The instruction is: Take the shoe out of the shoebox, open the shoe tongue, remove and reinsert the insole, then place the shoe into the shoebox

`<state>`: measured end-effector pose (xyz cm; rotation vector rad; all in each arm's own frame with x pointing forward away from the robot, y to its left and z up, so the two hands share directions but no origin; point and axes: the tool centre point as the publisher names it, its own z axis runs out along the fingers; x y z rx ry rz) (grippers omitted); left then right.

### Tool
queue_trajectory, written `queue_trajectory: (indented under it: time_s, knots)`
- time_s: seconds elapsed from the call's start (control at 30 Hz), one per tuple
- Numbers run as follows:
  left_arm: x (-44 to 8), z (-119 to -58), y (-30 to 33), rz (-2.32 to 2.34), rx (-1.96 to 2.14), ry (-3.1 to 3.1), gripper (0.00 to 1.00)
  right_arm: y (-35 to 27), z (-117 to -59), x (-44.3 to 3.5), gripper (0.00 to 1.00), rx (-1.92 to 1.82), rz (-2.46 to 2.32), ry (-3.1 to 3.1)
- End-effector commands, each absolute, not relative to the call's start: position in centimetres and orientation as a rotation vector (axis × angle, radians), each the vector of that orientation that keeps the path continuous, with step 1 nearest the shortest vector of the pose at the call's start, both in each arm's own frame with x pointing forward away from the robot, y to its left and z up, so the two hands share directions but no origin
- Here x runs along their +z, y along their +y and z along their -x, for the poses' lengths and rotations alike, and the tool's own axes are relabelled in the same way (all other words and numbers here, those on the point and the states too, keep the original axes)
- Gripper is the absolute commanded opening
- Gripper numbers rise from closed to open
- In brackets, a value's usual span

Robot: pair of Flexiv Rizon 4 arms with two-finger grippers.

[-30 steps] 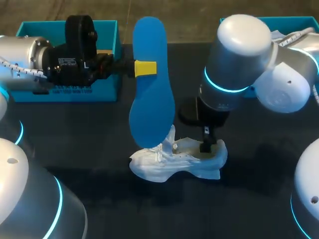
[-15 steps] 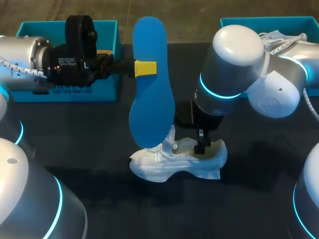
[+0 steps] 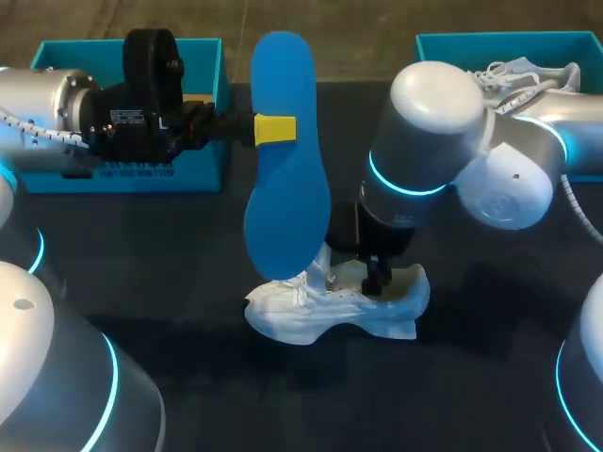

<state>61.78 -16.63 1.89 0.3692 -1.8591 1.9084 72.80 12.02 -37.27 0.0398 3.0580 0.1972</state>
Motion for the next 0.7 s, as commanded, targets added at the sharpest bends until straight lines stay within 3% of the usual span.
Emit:
queue_trajectory:
  time_s: [0.03, 0.27, 0.33, 0.4, 0.5, 0.57, 0.7]
  knots:
    - [1.91, -61.83, -16.77, -0.369, 1.906, -1.861, 0.0, 12.51, -73.01, -37.84, 0.69, 0.191, -0.043, 3.061]
    - [1.91, -61.83, -16.77, -0.369, 1.906, -1.861, 0.0, 12.97, -72.97, -38.29, 0.64, 0.193, -0.019, 3.078]
    - [1.91, -61.83, -16.77, -0.369, 1.906, -1.861, 0.0, 13.11, -72.97, -38.36, 0.49, 0.19, -0.012, 3.081]
    - [1.91, -61.83, -16.77, -0.369, 1.906, -1.861, 0.0, 13.2, -72.98, -38.46, 0.42, 0.184, -0.007, 3.086]
    - [1.91, -61.83, -16.77, -0.369, 1.906, -1.861, 0.0, 13.2, -72.96, -38.62, 0.2, 0.181, -0.006, 3.091]
    - [1.91, -61.83, -16.77, -0.369, 1.906, -1.861, 0.0, 13.19, -72.91, -38.66, 0.0, 0.18, -0.006, 3.093]
    - [1.91, -61.83, -16.77, -0.369, 1.906, -1.861, 0.0, 13.12, -72.76, -38.59, 0.0, 0.16, 0.0, 3.101]
